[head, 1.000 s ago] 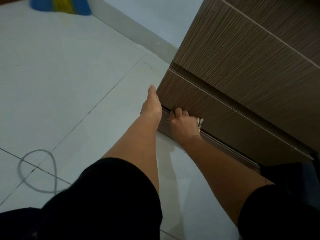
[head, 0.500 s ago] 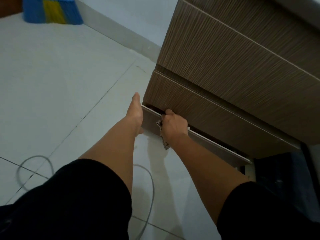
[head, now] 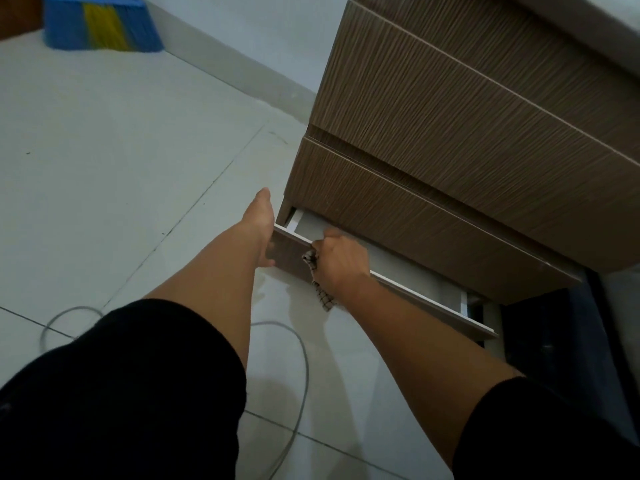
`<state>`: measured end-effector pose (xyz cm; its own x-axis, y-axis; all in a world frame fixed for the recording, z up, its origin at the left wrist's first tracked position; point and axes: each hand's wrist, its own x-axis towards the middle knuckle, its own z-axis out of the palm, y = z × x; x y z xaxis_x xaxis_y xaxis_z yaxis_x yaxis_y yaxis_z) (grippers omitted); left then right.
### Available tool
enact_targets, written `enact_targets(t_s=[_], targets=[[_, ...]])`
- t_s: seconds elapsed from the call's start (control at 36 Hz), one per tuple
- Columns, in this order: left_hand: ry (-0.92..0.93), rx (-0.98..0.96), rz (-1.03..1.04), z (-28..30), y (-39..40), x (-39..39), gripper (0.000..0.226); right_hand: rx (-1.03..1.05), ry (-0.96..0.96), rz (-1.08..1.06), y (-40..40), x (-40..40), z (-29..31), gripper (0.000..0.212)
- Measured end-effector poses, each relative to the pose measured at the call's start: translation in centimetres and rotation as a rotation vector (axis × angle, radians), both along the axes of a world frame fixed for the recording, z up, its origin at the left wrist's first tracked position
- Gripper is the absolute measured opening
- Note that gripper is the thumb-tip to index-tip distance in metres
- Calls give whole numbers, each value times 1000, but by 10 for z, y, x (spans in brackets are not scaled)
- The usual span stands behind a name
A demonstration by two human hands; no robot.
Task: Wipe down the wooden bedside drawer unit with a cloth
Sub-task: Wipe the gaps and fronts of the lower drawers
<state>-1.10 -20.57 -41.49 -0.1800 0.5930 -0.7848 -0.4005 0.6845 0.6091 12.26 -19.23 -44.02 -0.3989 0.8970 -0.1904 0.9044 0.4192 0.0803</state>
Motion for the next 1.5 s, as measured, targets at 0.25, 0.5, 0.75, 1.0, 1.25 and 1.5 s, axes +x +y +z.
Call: enact_targets(t_s=[0.25,0.5,0.75,1.0,1.25,1.5], targets=[[27,19,-44,0,-2,-4,58,94,294,-84,2,-45,25,32],[-20,-17,-48,2,-3,-1,60,-42,141,-45,-3,-58,10,30],[-51,31,-91,0,-2,11,58,-36,33,-89,-7,-20,22,30],[65,67,-150,6,-6,38,73,-34,-78,-202,-14,66,21,28],[197,73,-299,5,-10,83,66,2,-153,-348,-25,152,19,29],[219,58,-314,2,-14,133,66,21,-187,-509,-32,209,19,32]])
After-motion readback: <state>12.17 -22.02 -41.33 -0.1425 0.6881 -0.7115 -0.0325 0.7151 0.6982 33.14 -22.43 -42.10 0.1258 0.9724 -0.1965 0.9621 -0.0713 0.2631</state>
